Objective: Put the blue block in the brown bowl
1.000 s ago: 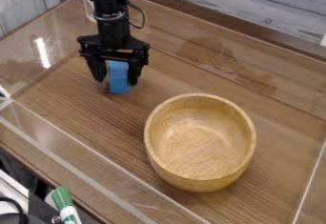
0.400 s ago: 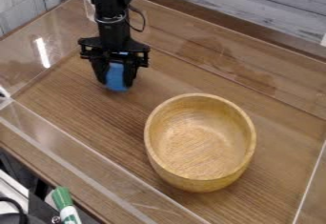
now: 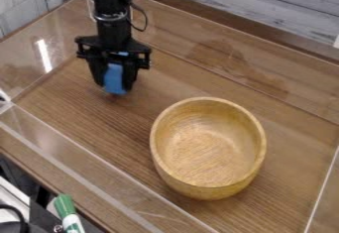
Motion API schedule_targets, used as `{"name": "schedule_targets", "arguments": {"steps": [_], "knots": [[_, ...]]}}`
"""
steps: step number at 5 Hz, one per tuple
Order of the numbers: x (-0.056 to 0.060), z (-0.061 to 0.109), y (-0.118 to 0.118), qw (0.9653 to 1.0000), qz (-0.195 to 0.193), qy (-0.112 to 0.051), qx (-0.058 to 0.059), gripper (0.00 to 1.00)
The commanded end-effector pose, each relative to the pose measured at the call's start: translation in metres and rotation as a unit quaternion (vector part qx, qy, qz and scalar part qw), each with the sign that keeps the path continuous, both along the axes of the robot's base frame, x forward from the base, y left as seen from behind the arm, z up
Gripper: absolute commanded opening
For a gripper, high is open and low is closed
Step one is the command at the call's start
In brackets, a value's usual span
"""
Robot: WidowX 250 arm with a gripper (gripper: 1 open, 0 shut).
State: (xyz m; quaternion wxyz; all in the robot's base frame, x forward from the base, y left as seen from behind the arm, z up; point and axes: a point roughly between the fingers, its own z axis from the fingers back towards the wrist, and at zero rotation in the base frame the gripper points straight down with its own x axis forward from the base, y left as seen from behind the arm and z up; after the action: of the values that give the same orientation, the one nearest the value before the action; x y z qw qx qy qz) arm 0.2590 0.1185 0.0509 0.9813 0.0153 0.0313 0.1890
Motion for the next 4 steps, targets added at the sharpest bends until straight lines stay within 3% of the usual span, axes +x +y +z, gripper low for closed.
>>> {"name": "schedule_targets", "arguments": {"steps": [1, 2, 4], "knots": [[0.002, 0.029, 0.003, 0.9991, -0.008, -0.034, 0.025, 0.00], [-0.008, 0.032, 0.001, 0.9990, -0.012, -0.029, 0.033, 0.00], [-0.012, 0.033, -0.003, 0.9990, -0.018, -0.021, 0.036, 0.00]]}}
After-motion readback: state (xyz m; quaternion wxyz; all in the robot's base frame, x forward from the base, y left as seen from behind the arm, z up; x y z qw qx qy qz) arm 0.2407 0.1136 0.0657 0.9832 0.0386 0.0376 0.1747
